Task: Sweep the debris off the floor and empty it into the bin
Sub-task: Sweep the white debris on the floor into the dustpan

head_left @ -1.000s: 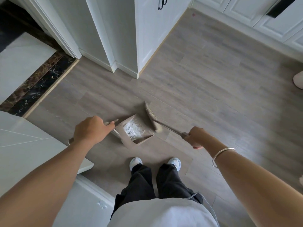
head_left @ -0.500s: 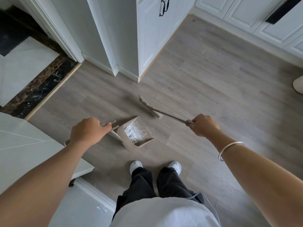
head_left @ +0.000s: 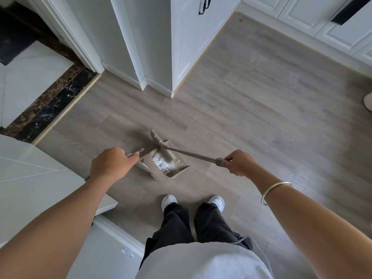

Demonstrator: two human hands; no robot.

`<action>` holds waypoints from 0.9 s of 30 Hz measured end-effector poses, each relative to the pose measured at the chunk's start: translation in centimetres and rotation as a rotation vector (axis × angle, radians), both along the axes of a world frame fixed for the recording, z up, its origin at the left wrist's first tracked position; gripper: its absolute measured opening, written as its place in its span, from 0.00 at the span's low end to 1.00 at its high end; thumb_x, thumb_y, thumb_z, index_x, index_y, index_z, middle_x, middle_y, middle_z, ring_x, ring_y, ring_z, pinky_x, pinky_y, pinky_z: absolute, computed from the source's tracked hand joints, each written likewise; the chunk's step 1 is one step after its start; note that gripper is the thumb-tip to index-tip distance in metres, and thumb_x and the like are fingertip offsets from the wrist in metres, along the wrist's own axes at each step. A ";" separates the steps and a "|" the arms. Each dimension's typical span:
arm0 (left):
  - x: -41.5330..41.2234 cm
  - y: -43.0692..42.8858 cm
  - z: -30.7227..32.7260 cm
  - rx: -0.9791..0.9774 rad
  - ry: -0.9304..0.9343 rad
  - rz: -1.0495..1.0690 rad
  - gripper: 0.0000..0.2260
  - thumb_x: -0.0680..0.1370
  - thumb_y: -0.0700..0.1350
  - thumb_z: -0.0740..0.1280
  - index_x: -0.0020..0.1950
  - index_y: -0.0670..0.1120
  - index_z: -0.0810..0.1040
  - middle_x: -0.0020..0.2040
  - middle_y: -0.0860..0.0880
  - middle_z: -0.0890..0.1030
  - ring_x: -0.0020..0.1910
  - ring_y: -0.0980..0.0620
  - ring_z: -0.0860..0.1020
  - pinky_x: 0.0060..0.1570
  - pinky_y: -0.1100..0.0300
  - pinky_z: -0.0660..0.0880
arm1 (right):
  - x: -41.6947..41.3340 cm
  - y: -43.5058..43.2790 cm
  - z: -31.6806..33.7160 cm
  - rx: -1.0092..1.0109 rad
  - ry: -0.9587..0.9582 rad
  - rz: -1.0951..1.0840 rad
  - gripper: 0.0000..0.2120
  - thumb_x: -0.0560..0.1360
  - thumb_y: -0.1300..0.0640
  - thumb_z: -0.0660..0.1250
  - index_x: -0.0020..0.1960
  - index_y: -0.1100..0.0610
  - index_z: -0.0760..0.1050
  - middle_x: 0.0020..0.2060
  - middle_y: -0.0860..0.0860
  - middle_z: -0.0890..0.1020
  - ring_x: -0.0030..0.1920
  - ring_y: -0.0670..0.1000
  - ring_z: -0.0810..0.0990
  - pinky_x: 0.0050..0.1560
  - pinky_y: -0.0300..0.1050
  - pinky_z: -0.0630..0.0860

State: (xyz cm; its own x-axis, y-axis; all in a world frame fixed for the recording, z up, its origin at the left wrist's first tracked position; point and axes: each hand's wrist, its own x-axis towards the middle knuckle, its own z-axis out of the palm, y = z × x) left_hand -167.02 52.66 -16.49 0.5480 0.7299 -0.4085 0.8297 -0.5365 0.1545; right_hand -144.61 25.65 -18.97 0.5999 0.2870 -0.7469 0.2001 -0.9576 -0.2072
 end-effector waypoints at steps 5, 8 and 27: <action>-0.5 1.0 0.7 0.038 0.017 0.024 0.23 0.76 0.61 0.63 0.35 0.42 0.78 0.30 0.47 0.73 0.35 0.43 0.74 0.37 0.57 0.68 | 1.3 0.2 0.7 0.009 -0.105 0.035 0.19 0.76 0.41 0.65 0.50 0.56 0.83 0.30 0.50 0.75 0.30 0.50 0.70 0.30 0.42 0.64; -1.2 1.7 1.2 0.041 0.015 0.028 0.24 0.76 0.60 0.64 0.32 0.41 0.76 0.30 0.47 0.74 0.30 0.46 0.72 0.33 0.58 0.66 | 1.5 0.3 0.8 -0.008 -0.156 0.026 0.19 0.77 0.41 0.64 0.47 0.55 0.82 0.29 0.49 0.75 0.28 0.49 0.69 0.28 0.40 0.63; -3.7 2.7 0.5 0.010 0.037 0.085 0.24 0.77 0.60 0.64 0.32 0.41 0.75 0.30 0.46 0.76 0.30 0.47 0.72 0.32 0.57 0.65 | -1.6 4.2 0.0 0.000 -0.039 0.135 0.18 0.78 0.43 0.63 0.51 0.56 0.82 0.31 0.50 0.75 0.31 0.50 0.71 0.30 0.41 0.65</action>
State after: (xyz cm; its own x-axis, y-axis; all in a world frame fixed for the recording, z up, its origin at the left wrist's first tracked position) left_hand -170.71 55.33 -15.99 0.4685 0.7773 -0.4199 0.8774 -0.4651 0.1181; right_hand -146.25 29.88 -18.99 0.5840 0.3668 -0.7241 0.3351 -0.9215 -0.1965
